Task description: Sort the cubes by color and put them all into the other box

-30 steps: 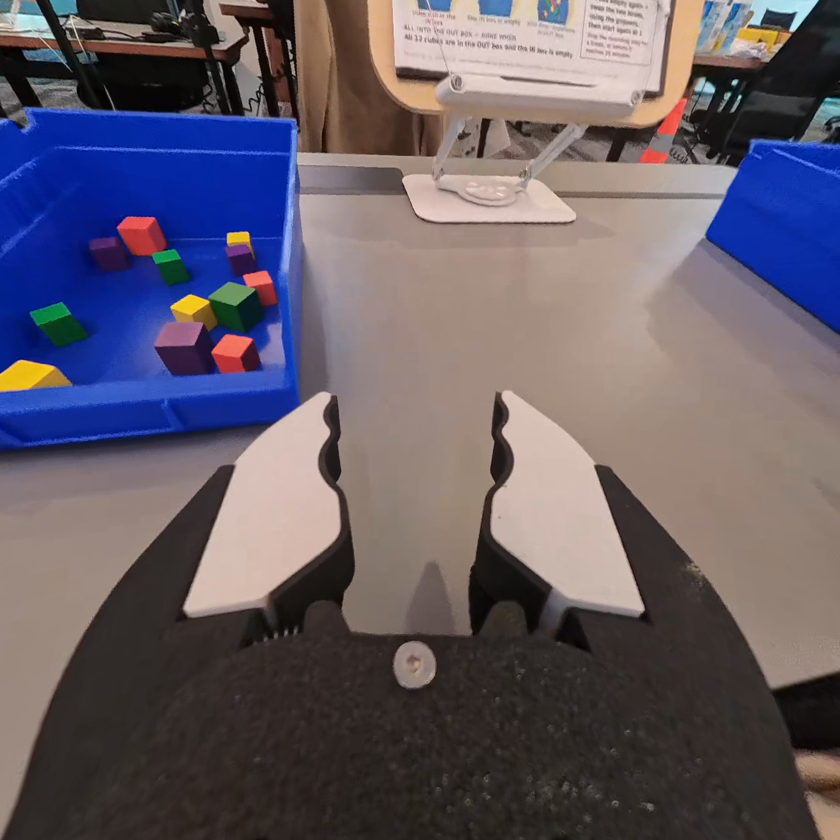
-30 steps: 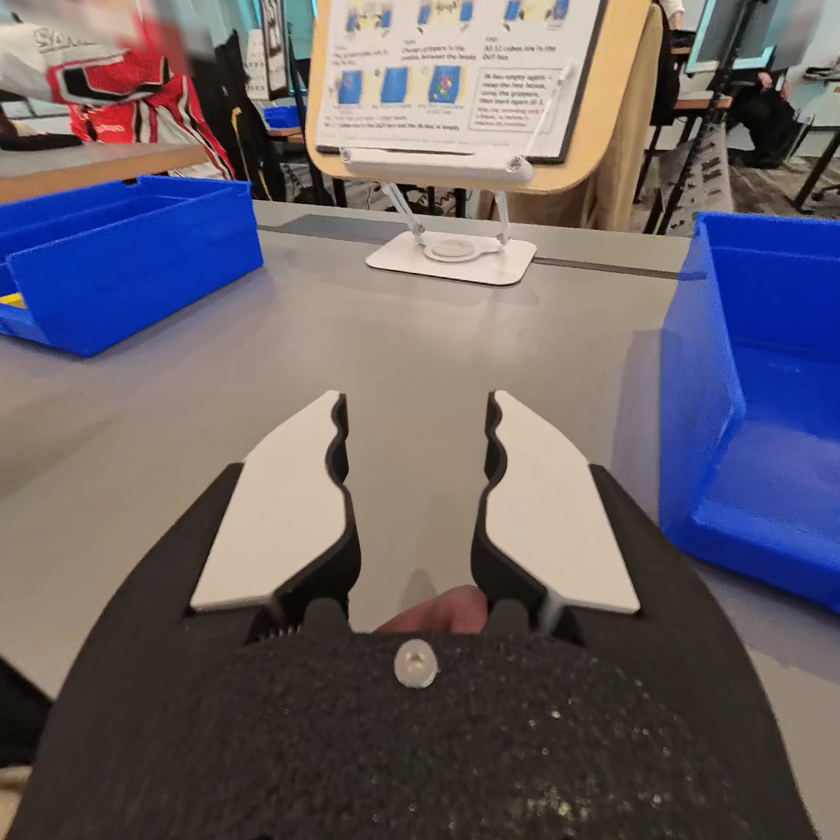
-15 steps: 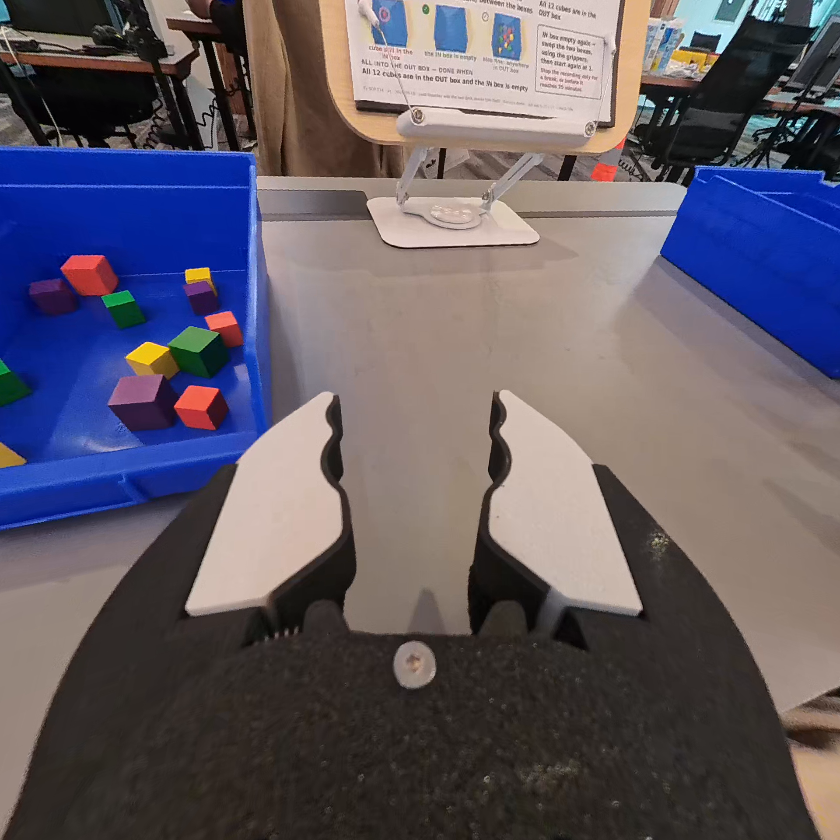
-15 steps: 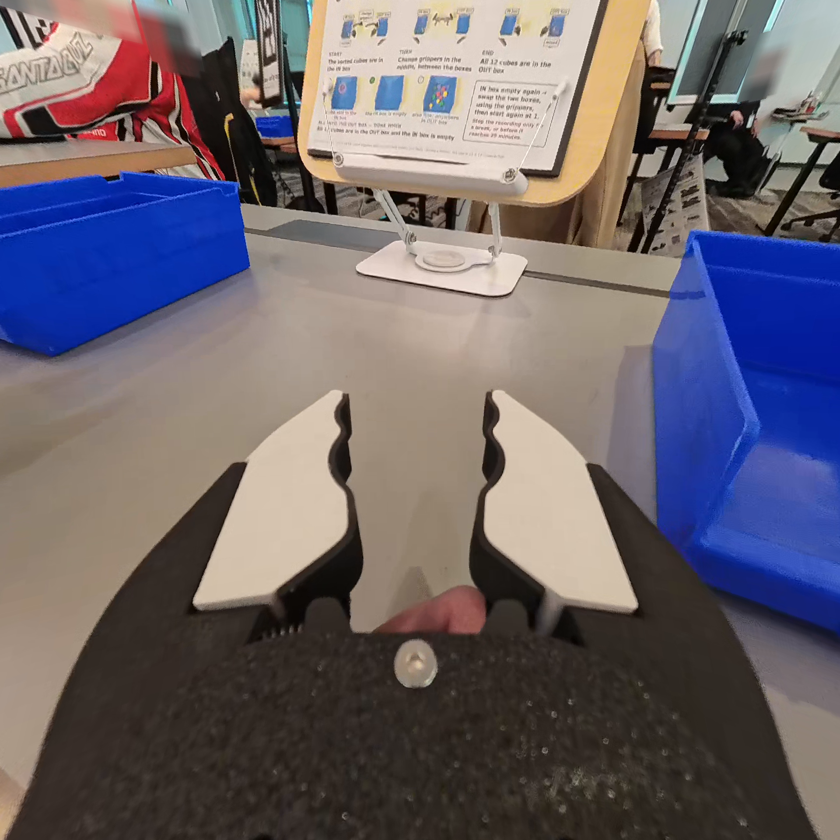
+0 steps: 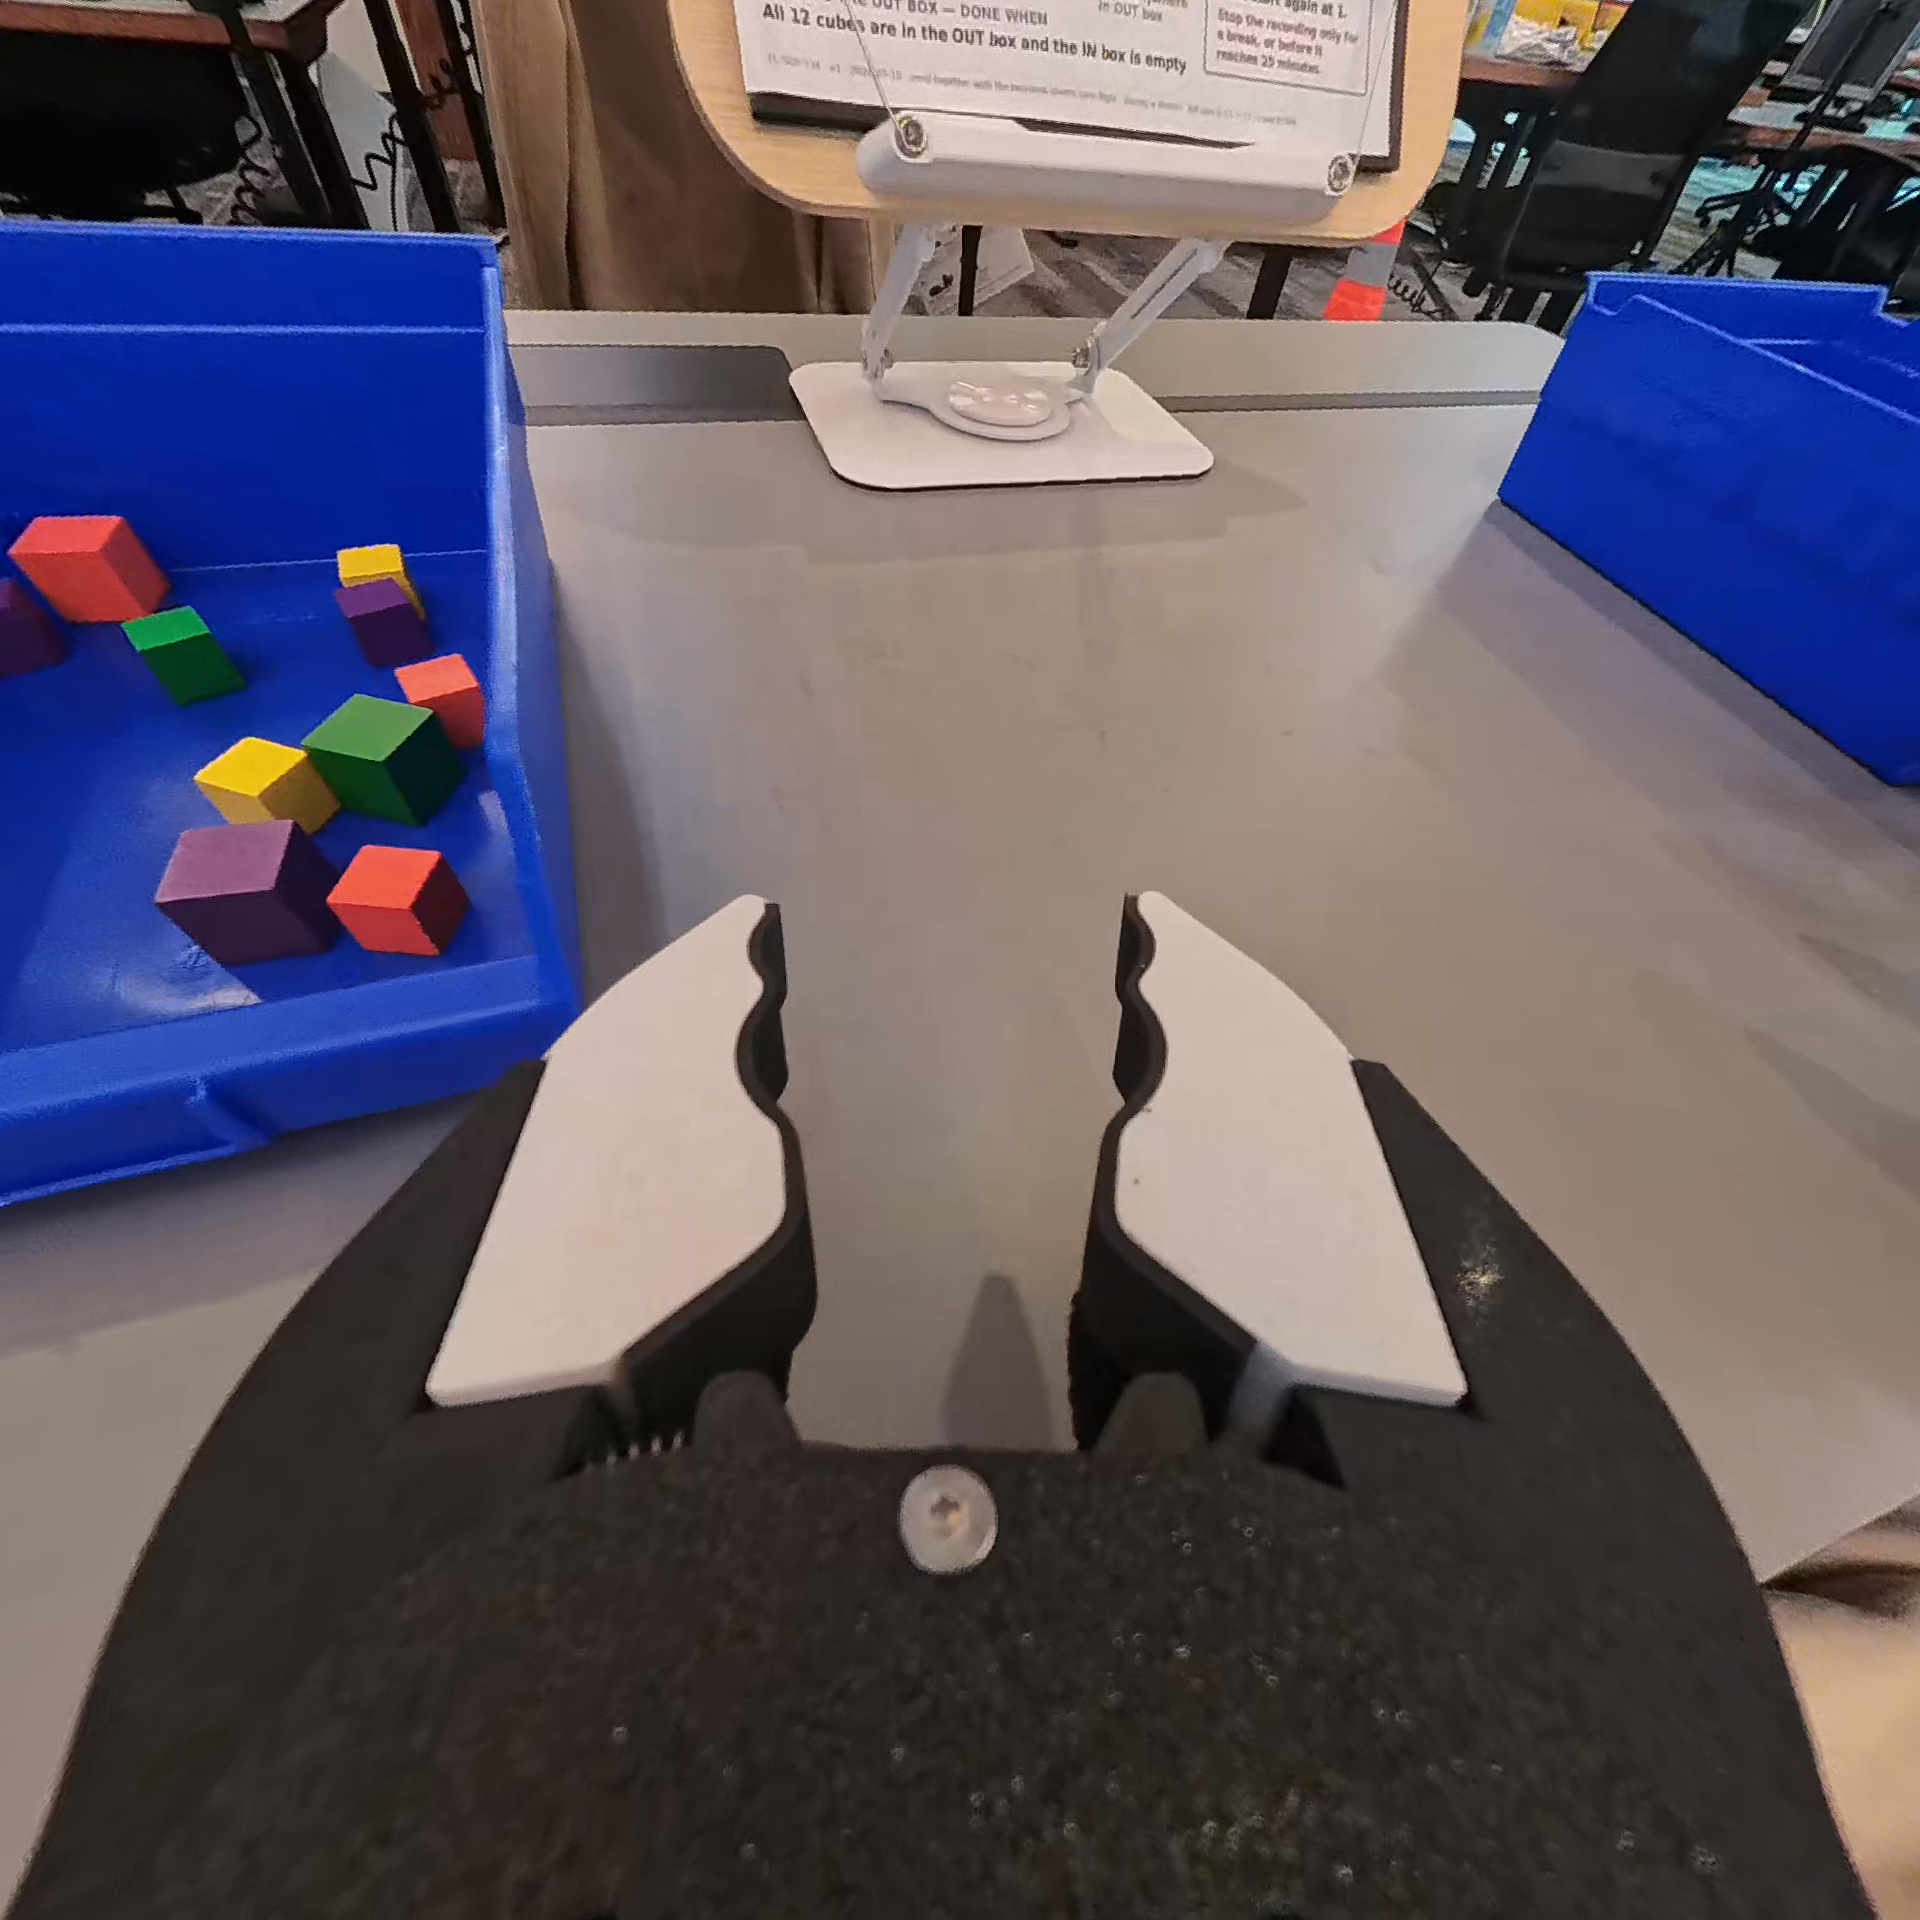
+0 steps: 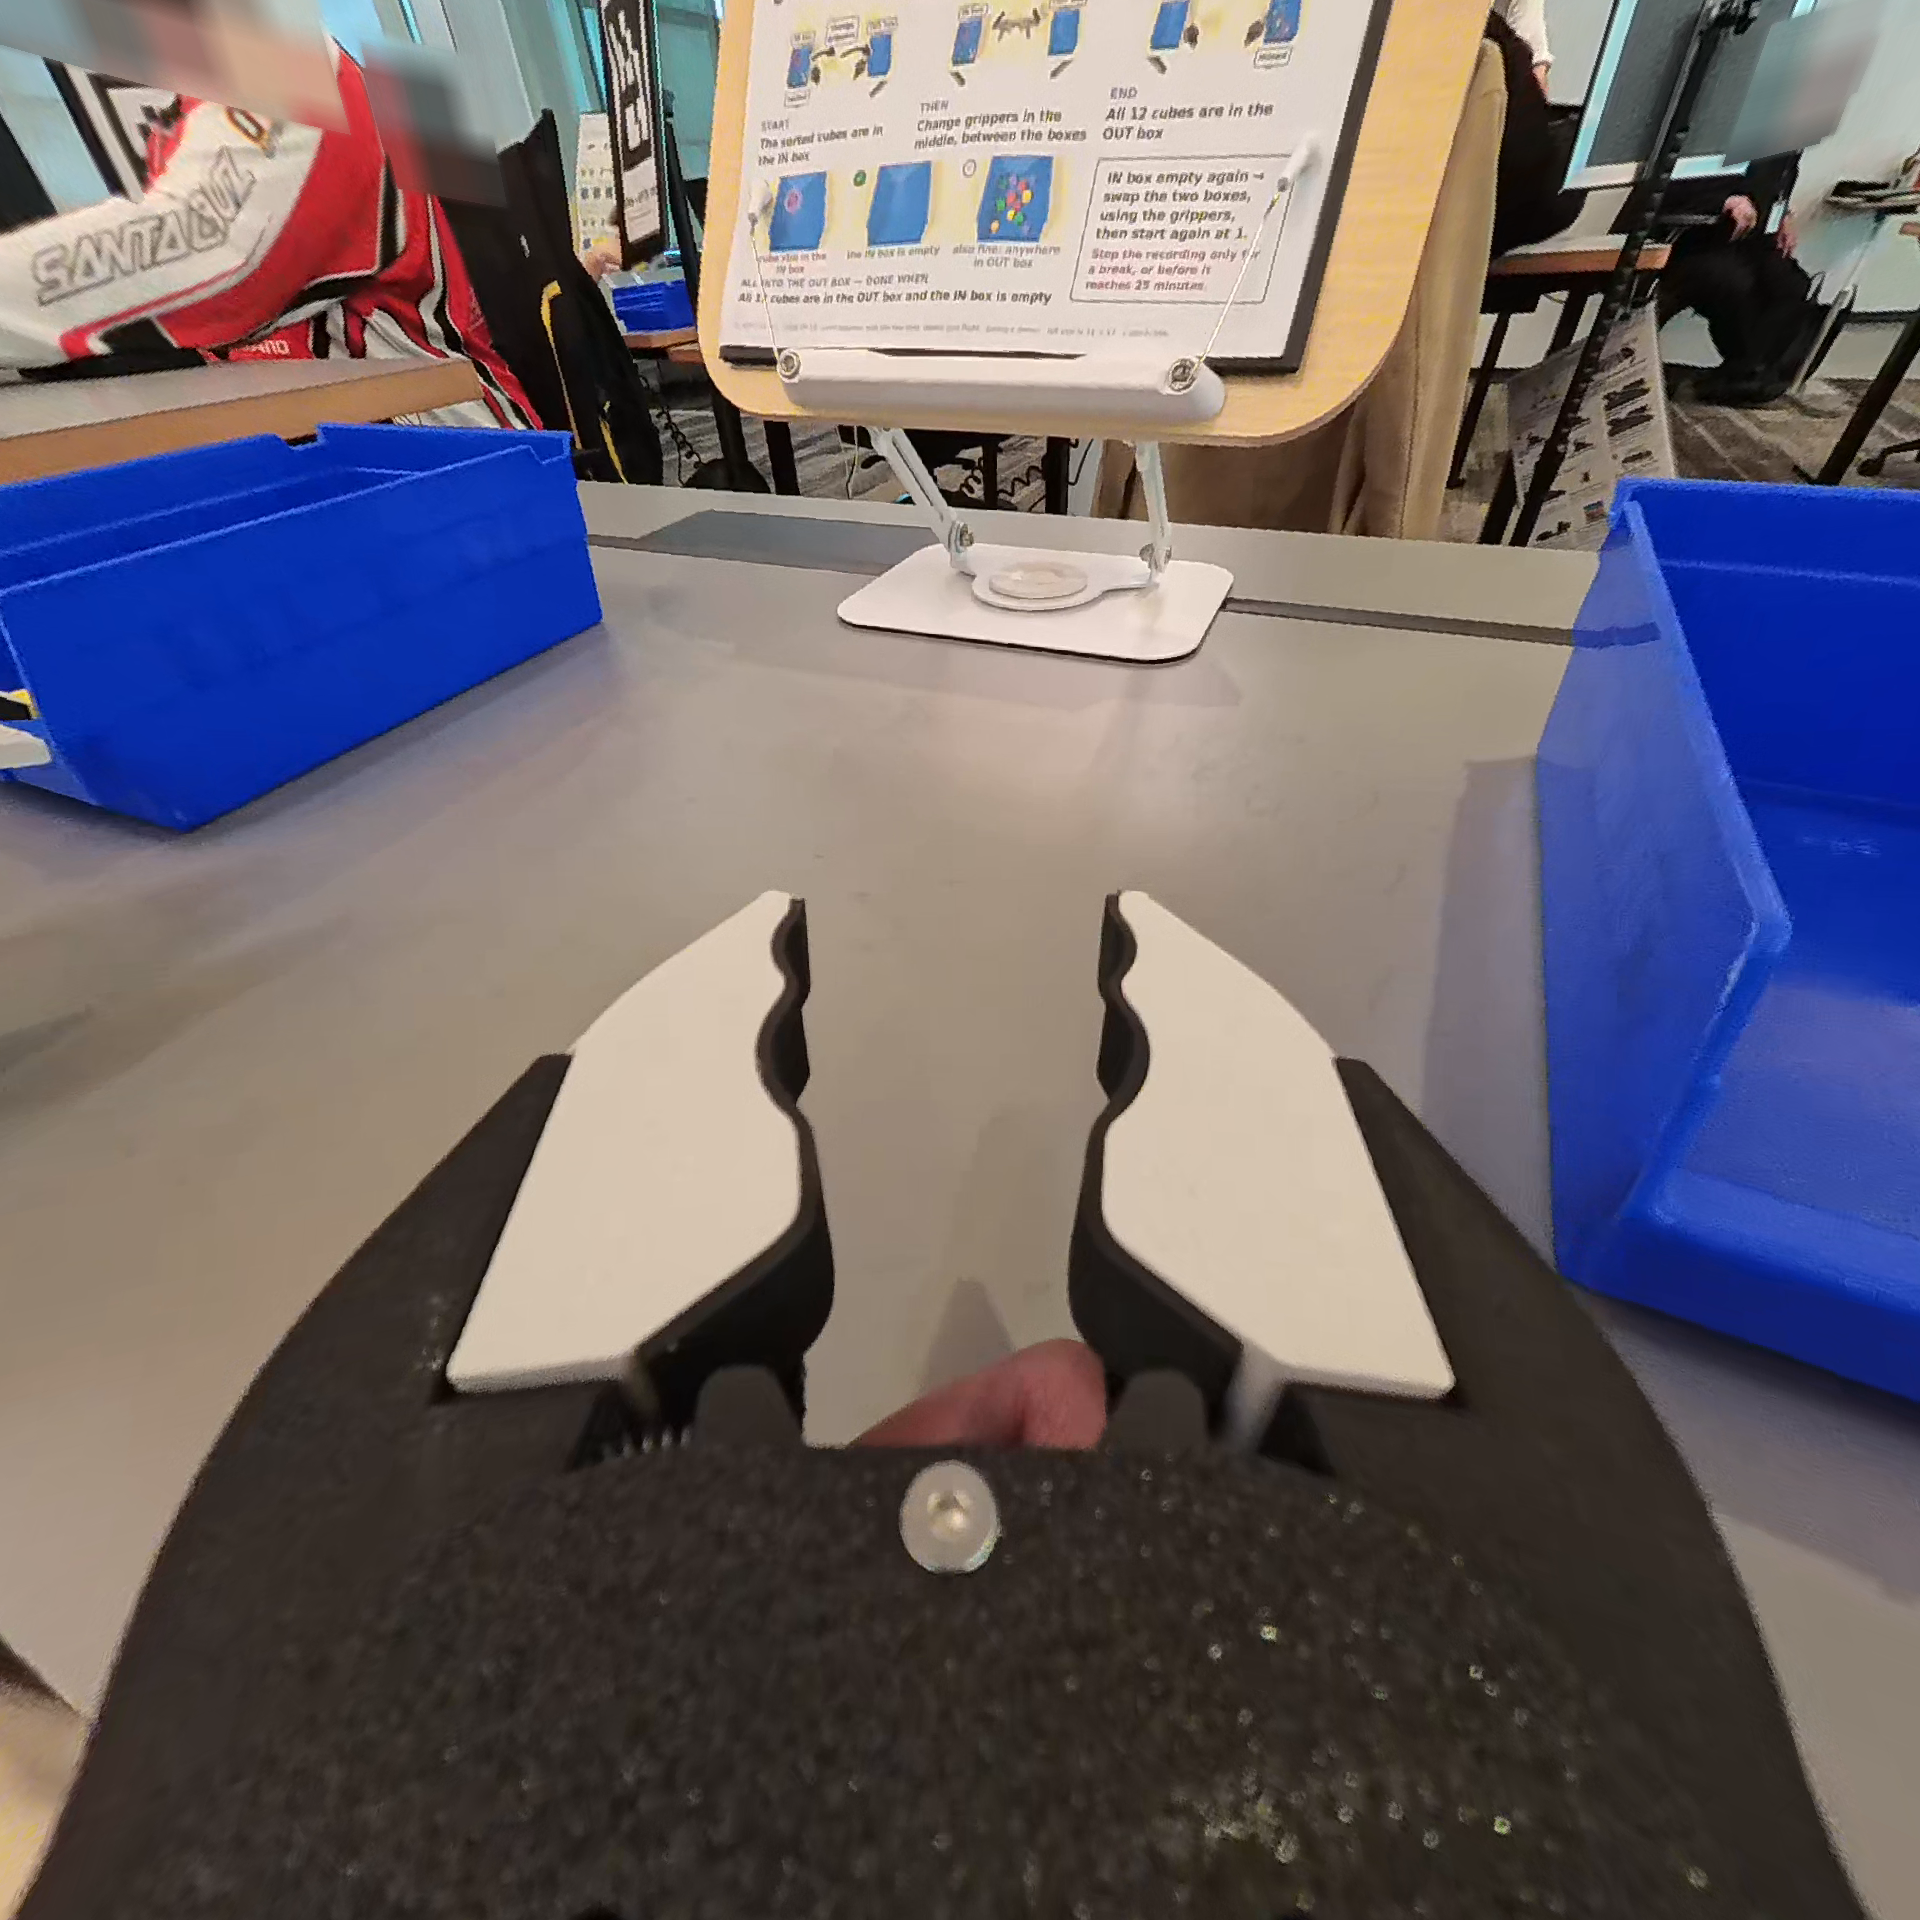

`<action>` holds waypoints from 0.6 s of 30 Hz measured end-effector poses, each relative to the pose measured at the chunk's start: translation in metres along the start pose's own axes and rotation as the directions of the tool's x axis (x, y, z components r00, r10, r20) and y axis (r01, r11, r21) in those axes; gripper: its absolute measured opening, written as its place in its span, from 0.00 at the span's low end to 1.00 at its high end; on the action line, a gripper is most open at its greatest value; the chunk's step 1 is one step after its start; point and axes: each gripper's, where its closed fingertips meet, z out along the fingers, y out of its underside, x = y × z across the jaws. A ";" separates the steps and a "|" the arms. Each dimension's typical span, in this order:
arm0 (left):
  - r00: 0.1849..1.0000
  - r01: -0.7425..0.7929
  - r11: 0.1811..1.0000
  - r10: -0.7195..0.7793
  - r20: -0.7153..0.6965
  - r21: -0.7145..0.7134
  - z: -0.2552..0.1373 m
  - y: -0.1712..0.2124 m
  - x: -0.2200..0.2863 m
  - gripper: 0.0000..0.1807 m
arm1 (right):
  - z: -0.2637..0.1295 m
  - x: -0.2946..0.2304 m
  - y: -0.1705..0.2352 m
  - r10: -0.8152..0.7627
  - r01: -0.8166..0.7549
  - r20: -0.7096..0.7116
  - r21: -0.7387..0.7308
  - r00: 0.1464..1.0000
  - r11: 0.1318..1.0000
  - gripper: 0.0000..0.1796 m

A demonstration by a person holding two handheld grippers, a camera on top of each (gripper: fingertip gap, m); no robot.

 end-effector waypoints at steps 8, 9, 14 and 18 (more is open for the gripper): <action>0.995 0.060 0.985 -0.047 0.086 -0.160 -0.025 -0.043 -0.074 0.33 | 0.000 -0.004 -0.003 -0.022 0.022 0.004 -0.004 1.000 1.000 0.30; 0.994 0.081 0.961 -0.059 0.088 -0.264 -0.024 -0.044 -0.091 0.33 | 0.001 -0.005 -0.003 -0.027 0.027 0.006 -0.005 1.000 1.000 0.30; 0.990 0.117 0.806 -0.048 0.133 -0.581 0.016 -0.032 -0.158 0.30 | 0.003 -0.009 -0.001 -0.018 0.019 0.040 -0.019 0.999 1.000 0.30; 0.990 0.141 0.653 -0.073 0.124 -0.744 0.039 0.005 -0.172 0.30 | 0.003 -0.013 -0.001 -0.024 0.025 0.055 -0.021 0.998 0.999 0.29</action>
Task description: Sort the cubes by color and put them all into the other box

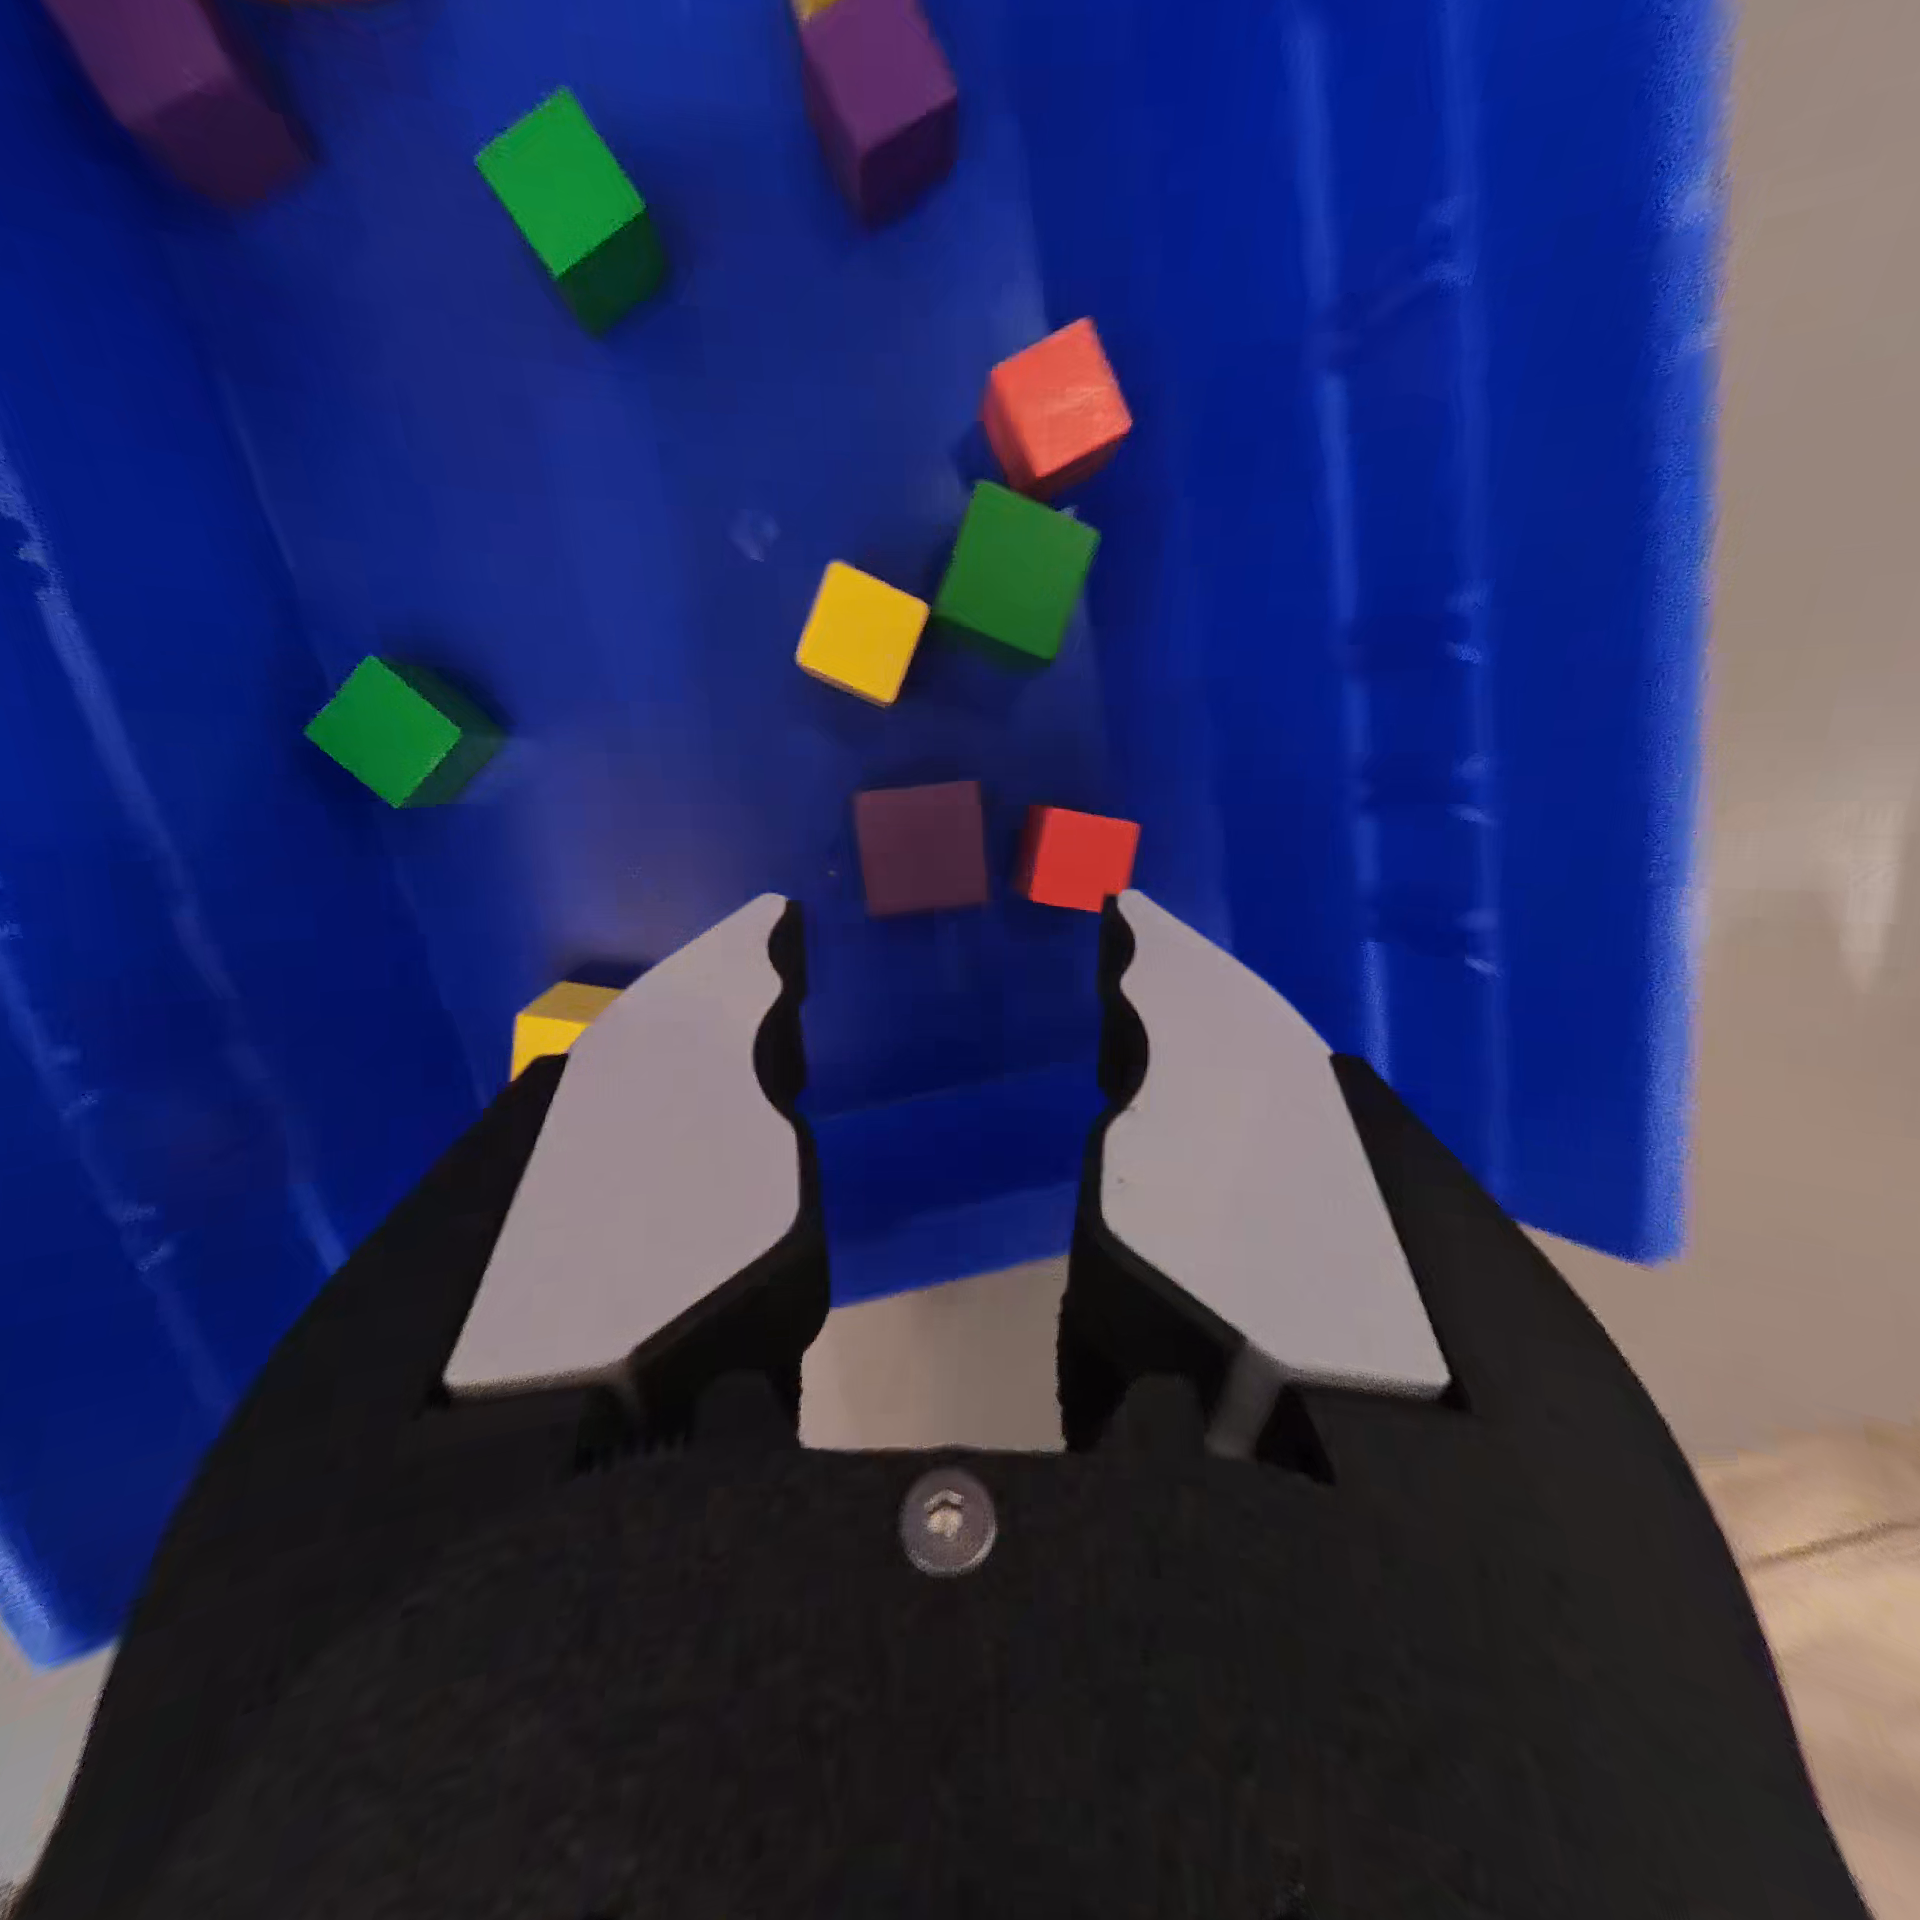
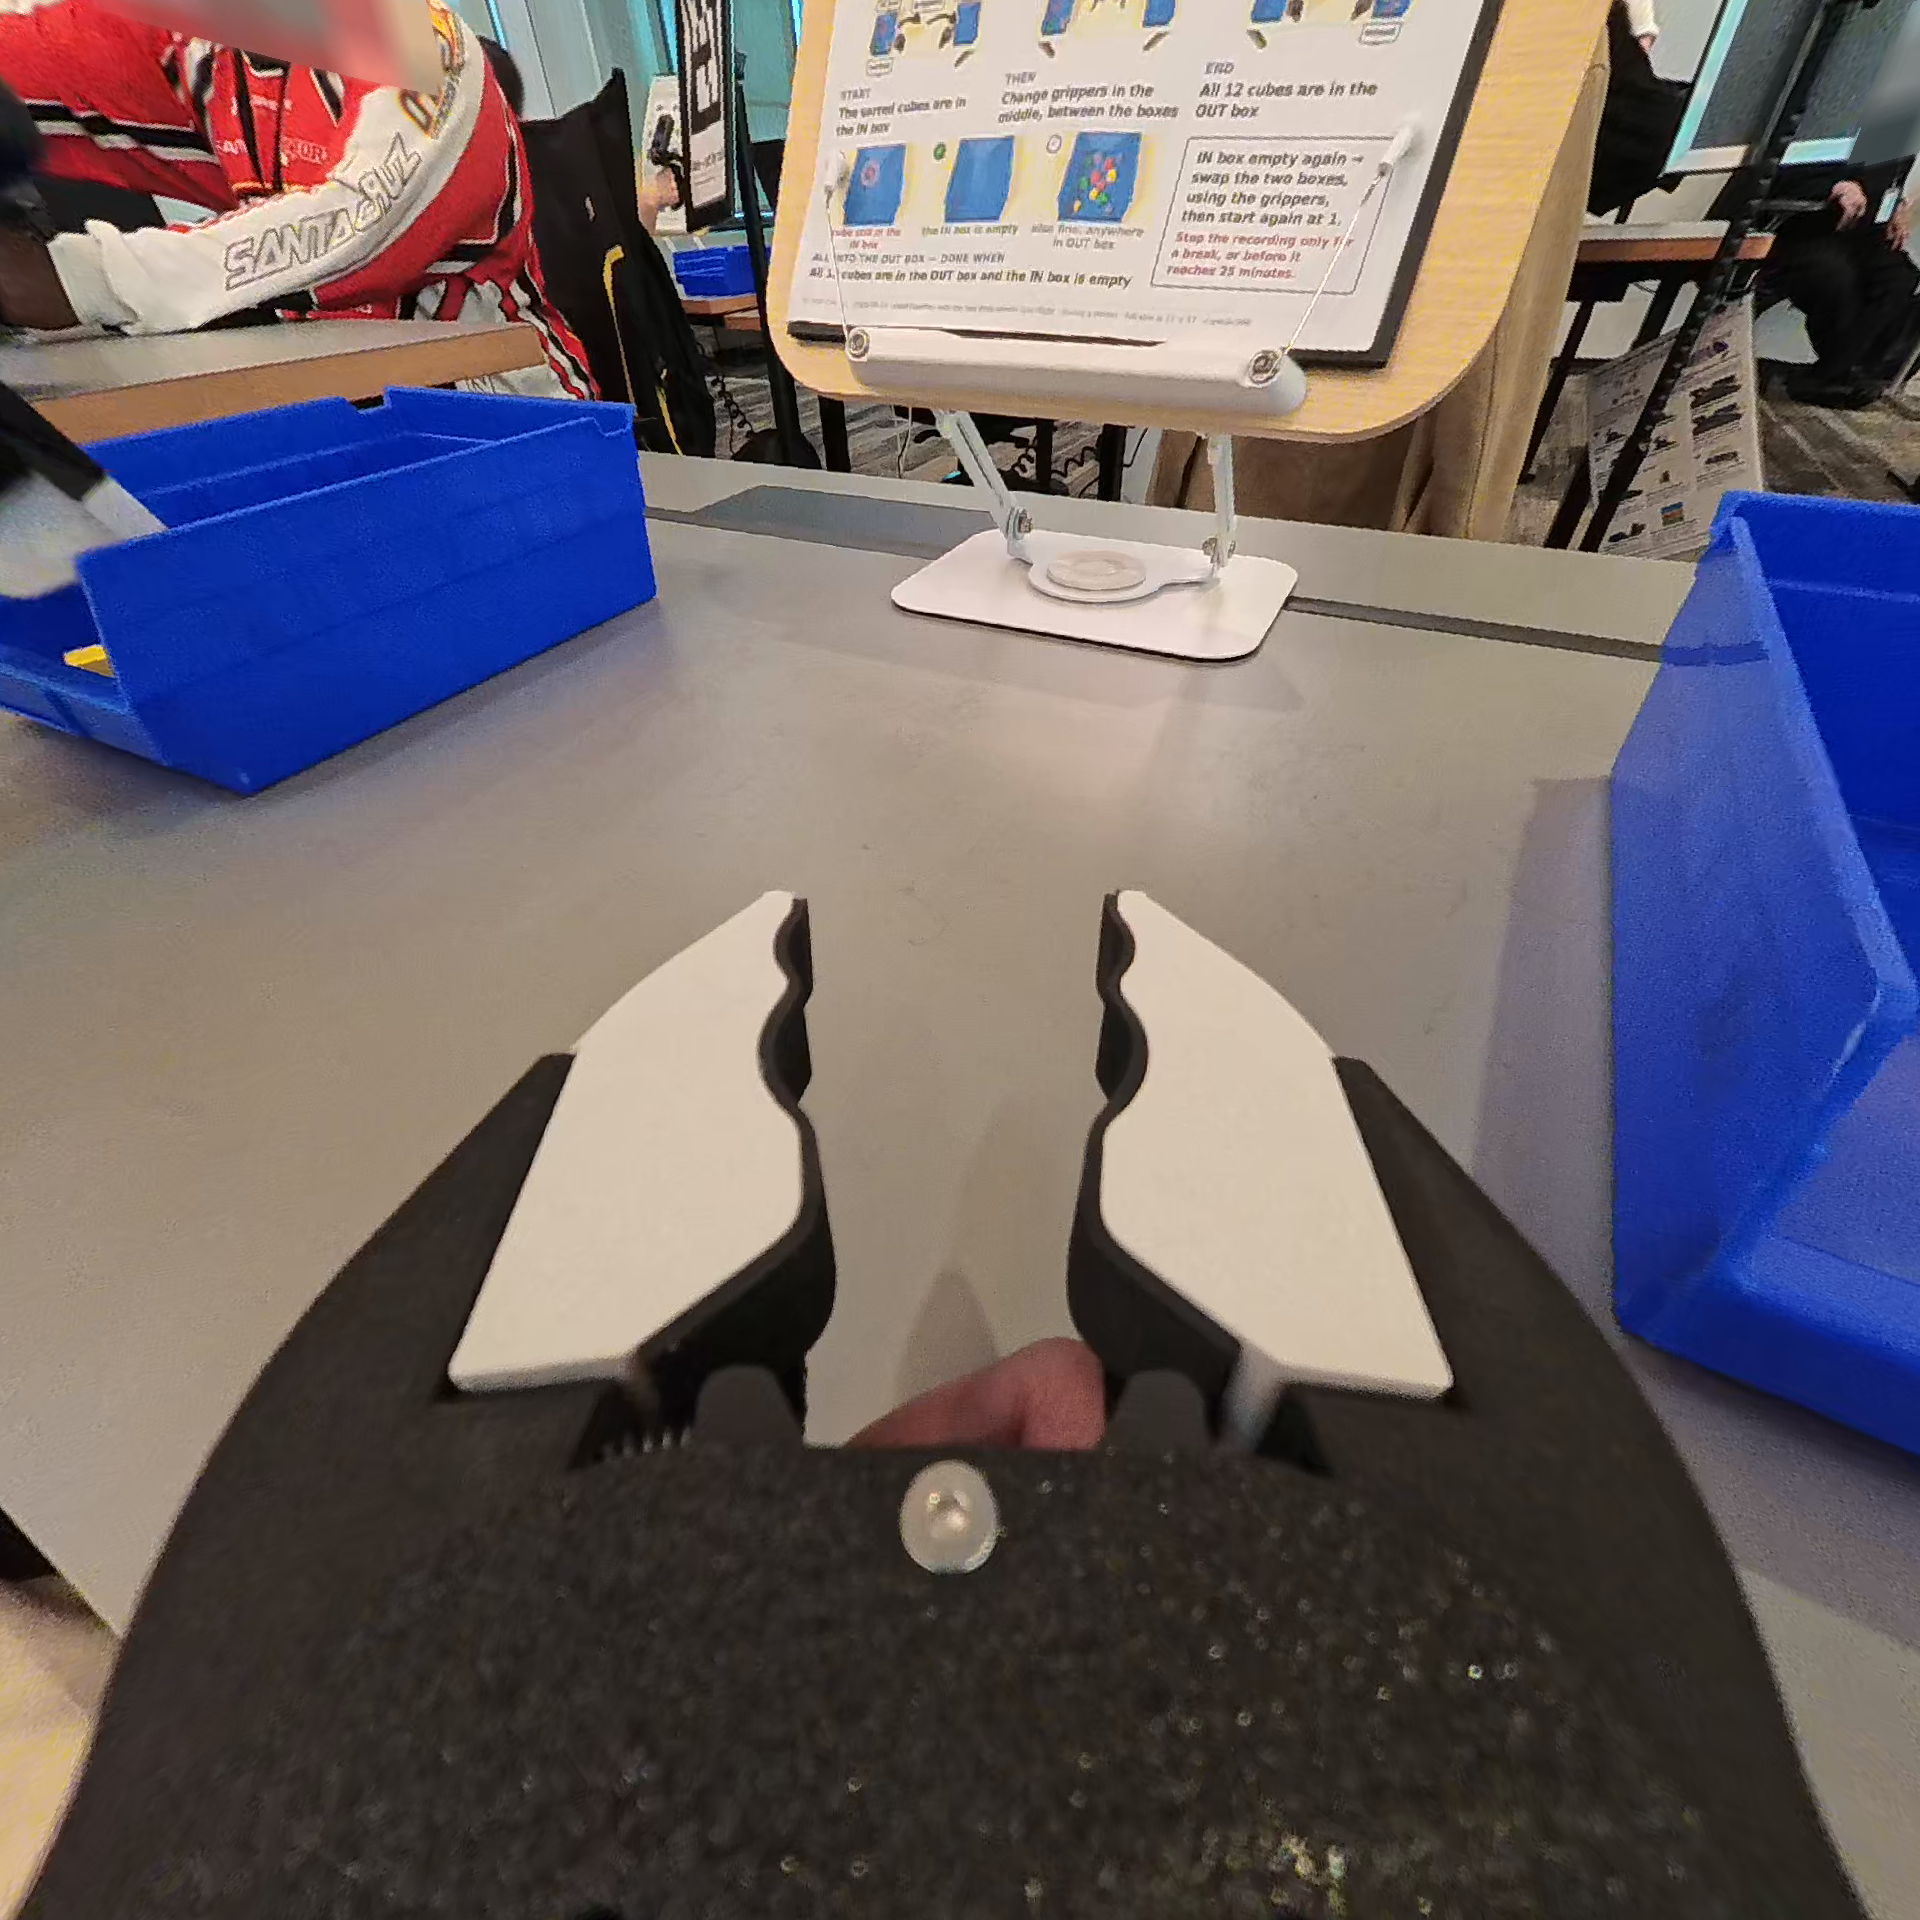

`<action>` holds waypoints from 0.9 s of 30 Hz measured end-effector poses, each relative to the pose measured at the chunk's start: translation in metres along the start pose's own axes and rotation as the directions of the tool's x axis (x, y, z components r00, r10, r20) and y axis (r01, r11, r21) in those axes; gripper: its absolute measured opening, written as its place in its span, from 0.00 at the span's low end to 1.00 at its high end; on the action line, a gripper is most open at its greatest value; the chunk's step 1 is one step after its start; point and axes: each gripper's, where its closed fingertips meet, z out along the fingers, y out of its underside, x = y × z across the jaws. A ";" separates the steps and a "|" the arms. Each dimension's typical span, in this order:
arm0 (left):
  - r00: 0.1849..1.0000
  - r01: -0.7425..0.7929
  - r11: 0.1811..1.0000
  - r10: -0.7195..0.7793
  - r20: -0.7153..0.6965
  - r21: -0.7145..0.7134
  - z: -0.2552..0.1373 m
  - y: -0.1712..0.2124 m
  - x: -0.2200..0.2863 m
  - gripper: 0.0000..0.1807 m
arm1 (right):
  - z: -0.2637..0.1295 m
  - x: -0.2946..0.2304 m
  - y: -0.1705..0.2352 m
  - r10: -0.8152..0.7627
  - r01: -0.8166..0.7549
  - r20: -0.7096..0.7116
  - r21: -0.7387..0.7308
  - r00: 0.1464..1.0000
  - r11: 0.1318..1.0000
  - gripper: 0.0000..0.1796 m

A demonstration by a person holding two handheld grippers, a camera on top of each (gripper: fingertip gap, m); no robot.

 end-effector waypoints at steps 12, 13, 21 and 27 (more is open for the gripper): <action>0.997 -0.031 0.997 0.026 -0.076 -0.068 0.028 0.008 0.000 0.15 | 0.003 -0.003 0.006 -0.005 0.005 0.007 -0.028 1.000 1.000 0.28; 0.997 -0.033 0.997 0.028 -0.076 -0.069 0.027 0.009 -0.001 0.15 | 0.003 -0.003 0.006 -0.009 0.009 0.006 -0.029 1.000 1.000 0.28; 0.974 -0.102 0.919 0.170 -0.148 0.381 -0.064 -0.027 0.017 0.15 | 0.000 0.010 0.003 -0.010 0.009 -0.021 -0.023 1.000 1.000 0.27; 0.627 0.059 0.669 0.553 -0.549 0.741 -0.151 -0.012 0.121 0.15 | -0.005 0.018 -0.006 0.149 -0.152 0.091 0.026 0.985 0.988 0.26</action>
